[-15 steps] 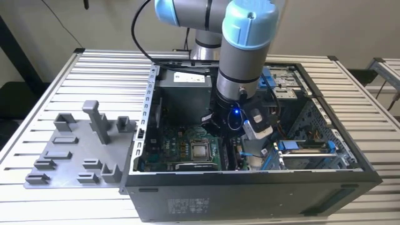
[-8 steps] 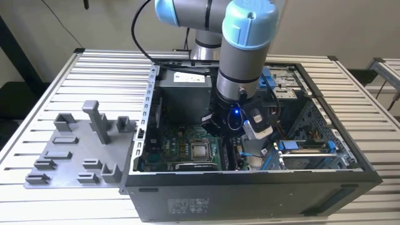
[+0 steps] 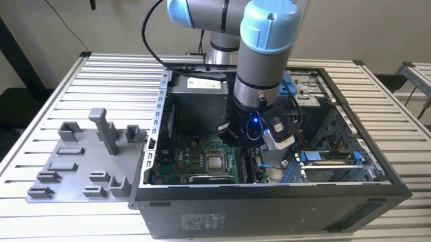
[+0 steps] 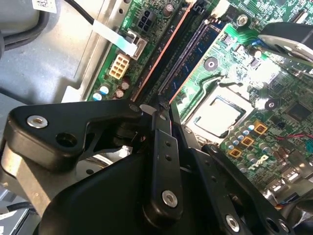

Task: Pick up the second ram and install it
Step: 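Insert the second ram into the second slot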

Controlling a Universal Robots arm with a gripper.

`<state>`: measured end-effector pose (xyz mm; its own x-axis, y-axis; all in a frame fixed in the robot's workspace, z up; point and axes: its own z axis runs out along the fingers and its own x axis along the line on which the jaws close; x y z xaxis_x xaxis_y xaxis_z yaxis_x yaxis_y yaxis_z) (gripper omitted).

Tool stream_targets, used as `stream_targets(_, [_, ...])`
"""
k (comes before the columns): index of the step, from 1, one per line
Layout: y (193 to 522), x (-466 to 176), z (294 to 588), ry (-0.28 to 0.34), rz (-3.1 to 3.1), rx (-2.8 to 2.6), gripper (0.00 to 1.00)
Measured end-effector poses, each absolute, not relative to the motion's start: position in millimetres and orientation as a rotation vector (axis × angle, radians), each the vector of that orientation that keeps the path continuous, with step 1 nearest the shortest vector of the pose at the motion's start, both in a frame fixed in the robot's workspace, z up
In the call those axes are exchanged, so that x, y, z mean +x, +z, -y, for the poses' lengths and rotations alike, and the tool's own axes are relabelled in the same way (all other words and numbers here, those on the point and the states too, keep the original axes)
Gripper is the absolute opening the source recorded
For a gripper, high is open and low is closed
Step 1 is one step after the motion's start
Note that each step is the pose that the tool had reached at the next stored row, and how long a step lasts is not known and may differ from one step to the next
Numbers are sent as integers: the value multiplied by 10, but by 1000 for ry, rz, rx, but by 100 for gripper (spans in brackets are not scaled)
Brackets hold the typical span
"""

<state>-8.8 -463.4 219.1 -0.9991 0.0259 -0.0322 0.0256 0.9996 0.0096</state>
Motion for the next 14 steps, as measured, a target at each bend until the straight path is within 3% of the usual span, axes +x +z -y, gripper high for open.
stream_targets(14, [2155,-87,4621,14,-3109,40,14])
